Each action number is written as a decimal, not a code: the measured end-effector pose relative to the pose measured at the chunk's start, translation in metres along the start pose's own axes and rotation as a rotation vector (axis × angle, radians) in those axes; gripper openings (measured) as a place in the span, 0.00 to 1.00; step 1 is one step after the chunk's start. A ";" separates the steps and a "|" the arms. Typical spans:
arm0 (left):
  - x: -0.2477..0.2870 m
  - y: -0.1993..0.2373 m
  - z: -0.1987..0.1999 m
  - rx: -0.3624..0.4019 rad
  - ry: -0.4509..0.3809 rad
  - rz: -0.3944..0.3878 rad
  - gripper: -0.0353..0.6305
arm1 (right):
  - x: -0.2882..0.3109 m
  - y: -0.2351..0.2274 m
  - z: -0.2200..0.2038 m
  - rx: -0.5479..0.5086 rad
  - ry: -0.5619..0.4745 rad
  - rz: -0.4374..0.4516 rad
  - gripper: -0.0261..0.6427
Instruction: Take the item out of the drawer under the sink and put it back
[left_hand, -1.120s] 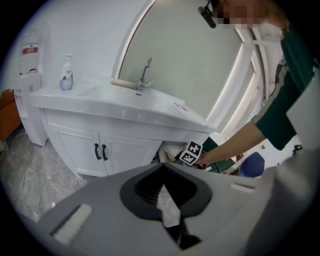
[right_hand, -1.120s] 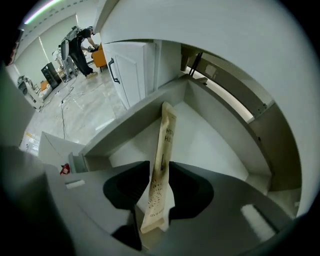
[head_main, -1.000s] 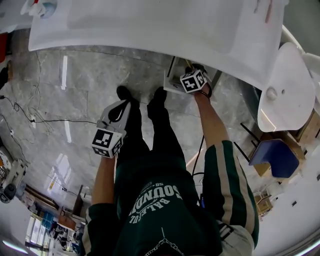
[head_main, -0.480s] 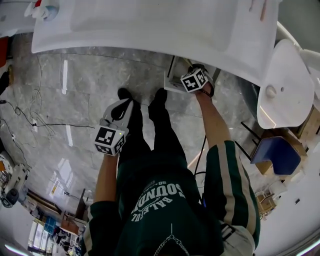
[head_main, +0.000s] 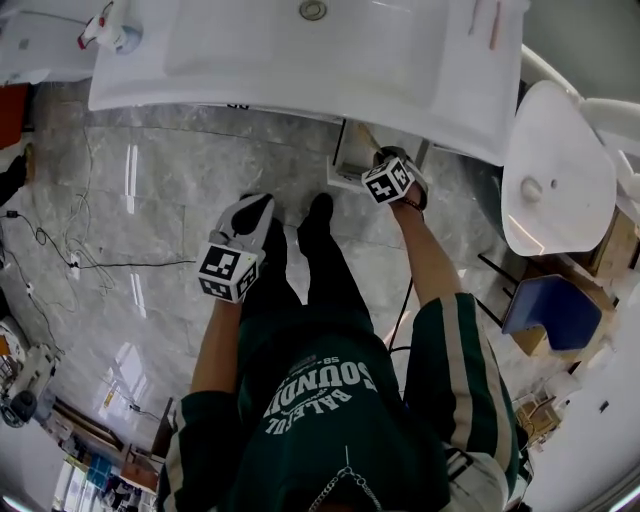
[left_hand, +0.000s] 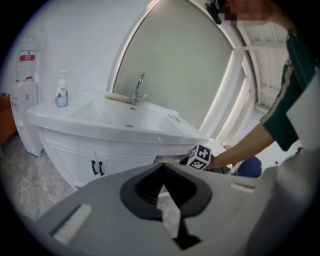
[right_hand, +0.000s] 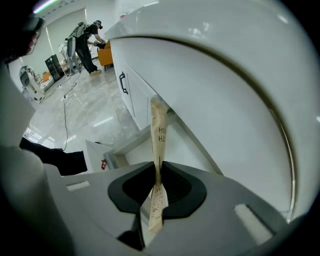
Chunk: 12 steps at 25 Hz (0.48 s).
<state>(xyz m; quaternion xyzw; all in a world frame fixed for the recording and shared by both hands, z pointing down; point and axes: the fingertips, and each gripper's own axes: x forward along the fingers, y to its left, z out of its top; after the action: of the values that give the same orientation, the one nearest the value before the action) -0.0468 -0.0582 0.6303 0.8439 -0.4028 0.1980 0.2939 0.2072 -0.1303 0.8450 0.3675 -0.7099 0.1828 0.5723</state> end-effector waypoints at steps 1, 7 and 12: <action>-0.002 -0.001 0.003 0.003 -0.006 0.000 0.12 | -0.008 0.001 0.003 0.004 -0.015 0.001 0.11; -0.022 0.000 0.013 0.025 -0.022 0.007 0.12 | -0.054 0.026 0.019 0.049 -0.102 0.025 0.11; -0.035 -0.001 0.032 0.045 -0.056 0.022 0.12 | -0.101 0.045 0.040 0.095 -0.206 0.066 0.11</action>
<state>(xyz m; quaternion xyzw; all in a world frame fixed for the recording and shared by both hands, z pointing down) -0.0641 -0.0588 0.5862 0.8510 -0.4158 0.1865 0.2611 0.1550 -0.0961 0.7453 0.3878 -0.7672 0.1962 0.4717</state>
